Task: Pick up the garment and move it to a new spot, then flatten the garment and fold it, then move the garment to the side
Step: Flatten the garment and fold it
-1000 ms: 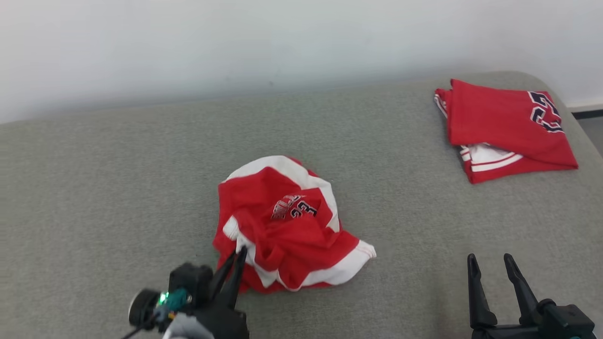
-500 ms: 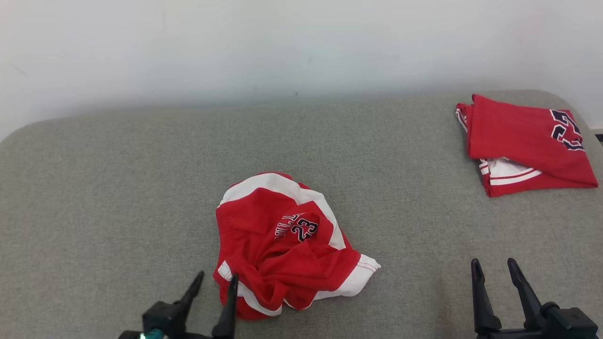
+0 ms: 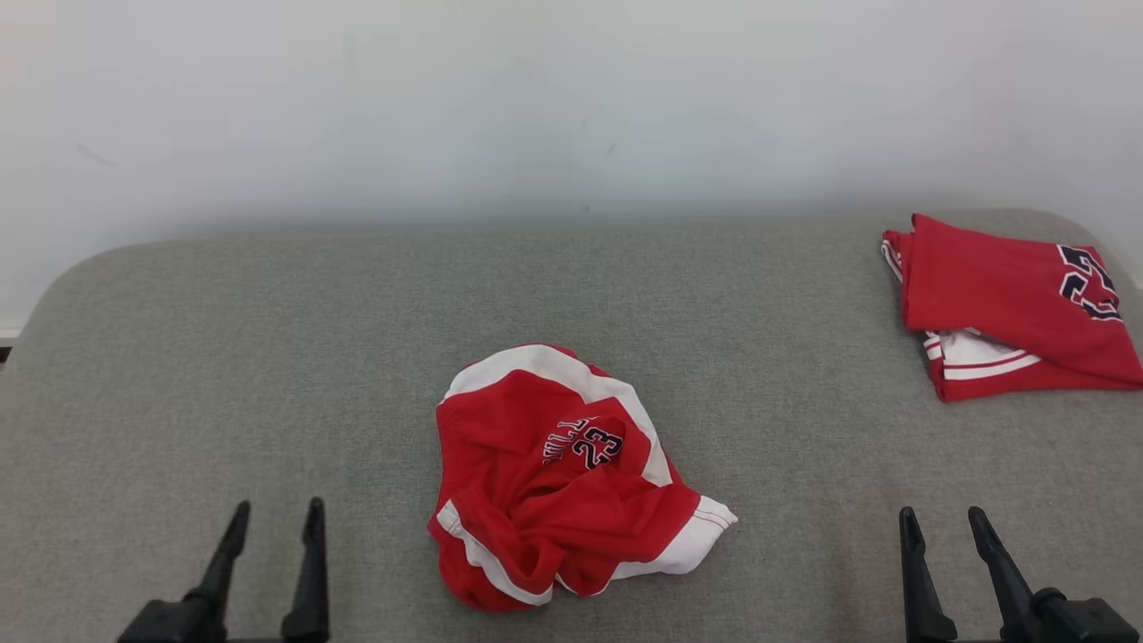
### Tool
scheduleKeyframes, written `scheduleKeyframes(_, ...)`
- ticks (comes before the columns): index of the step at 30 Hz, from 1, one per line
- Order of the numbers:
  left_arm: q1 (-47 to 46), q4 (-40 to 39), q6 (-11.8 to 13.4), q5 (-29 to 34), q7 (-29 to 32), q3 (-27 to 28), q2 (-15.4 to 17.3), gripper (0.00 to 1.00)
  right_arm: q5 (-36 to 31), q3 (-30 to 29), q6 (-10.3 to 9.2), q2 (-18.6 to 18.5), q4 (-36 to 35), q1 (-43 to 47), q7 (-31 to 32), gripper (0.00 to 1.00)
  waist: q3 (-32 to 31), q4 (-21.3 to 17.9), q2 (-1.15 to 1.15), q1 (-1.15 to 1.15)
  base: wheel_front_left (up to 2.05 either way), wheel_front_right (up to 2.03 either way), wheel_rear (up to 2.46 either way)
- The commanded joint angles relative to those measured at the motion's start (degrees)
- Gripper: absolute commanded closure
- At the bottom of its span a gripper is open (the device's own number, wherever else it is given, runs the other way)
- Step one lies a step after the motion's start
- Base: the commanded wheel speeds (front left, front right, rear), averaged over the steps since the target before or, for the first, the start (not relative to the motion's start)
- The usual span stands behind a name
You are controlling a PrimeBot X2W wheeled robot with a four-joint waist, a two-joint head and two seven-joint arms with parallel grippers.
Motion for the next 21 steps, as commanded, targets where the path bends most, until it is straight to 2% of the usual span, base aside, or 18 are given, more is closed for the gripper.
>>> scheduleKeyframes(1,1.3,-0.7,-0.7,0.9,-0.2,1.1,0.4,0.00,0.4,-0.1,-0.16,-0.4,-0.1,0.7,0.0,0.00,-0.5,0.7,0.00,0.01,0.00,0.00,0.00)
scheduleKeyframes(6,3.5,-2.7,-1.6,2.1,-0.2,3.6,0.3,0.00,0.8,0.1,-0.16,-0.4,0.1,1.1,-0.1,0.00,-1.1,1.4,0.00,0.01,0.00,0.00,0.00)
scheduleKeyframes(21,6.8,-2.7,-10.0,6.3,-0.2,14.0,-3.9,0.00,1.4,1.7,-0.16,-0.3,1.6,1.1,-0.4,0.00,-2.1,3.3,0.00,0.01,0.00,0.00,0.00)
